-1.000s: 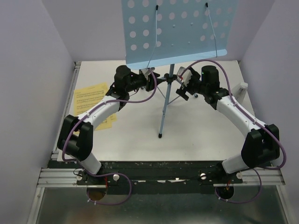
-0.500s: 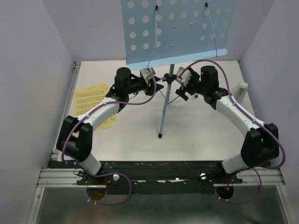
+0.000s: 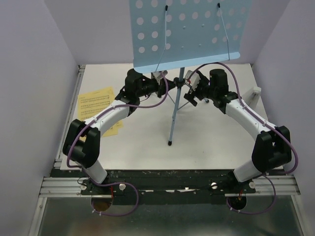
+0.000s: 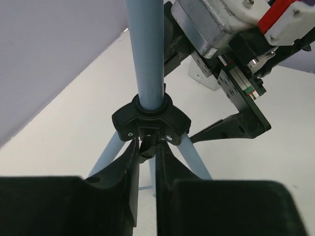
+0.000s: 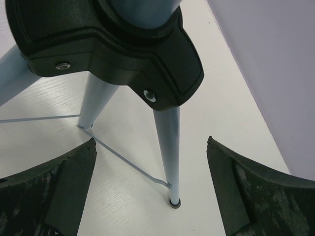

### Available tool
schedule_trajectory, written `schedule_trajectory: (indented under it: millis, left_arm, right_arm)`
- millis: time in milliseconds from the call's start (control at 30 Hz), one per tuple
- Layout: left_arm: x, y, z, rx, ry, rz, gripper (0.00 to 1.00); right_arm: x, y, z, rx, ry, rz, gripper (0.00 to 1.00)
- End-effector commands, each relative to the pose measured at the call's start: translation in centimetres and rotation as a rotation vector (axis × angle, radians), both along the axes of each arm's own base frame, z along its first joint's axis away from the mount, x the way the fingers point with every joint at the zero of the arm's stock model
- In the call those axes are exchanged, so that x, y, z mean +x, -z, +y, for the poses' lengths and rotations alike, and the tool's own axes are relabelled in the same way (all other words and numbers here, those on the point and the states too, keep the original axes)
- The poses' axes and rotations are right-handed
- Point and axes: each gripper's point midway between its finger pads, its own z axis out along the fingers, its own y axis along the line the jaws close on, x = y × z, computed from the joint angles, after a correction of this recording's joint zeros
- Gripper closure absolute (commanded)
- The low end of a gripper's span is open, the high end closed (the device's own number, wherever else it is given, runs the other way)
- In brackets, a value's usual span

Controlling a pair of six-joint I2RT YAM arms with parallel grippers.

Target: Pack up the instrument practice props

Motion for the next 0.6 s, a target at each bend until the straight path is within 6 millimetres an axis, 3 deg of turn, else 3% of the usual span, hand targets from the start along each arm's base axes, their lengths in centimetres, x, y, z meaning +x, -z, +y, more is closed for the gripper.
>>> schedule_trajectory:
  millis: [0, 100, 233, 400, 567]
  left_arm:
    - [-0.1, -0.4, 0.0, -0.047, -0.003, 0.16, 0.86]
    - [0.3, -0.7, 1.9, -0.129, -0.01, 0.357, 1.0]
    - [0.5, -1.1, 4.6, -0.256, -0.054, 0.573, 1.0]
    - [-1.0, -2.3, 4.2, -0.268, 0.03, 0.617, 1.0]
    - [-1.0, -1.5, 3.3, -0.272, 0.119, 0.757, 1.0]
  right_arm:
    - [1.0, -1.6, 0.4, 0.027, 0.013, -0.028, 0.0]
    - [0.9, -1.9, 0.4, 0.043, 0.018, -0.021, 0.0]
    - [0.4, -2.3, 0.8, 0.087, 0.029, 0.011, 0.0]
    - [-0.2, -2.0, 0.9, 0.131, 0.049, 0.068, 0.0]
    - [-0.5, -2.1, 1.0, 0.16, 0.063, 0.1, 0.0]
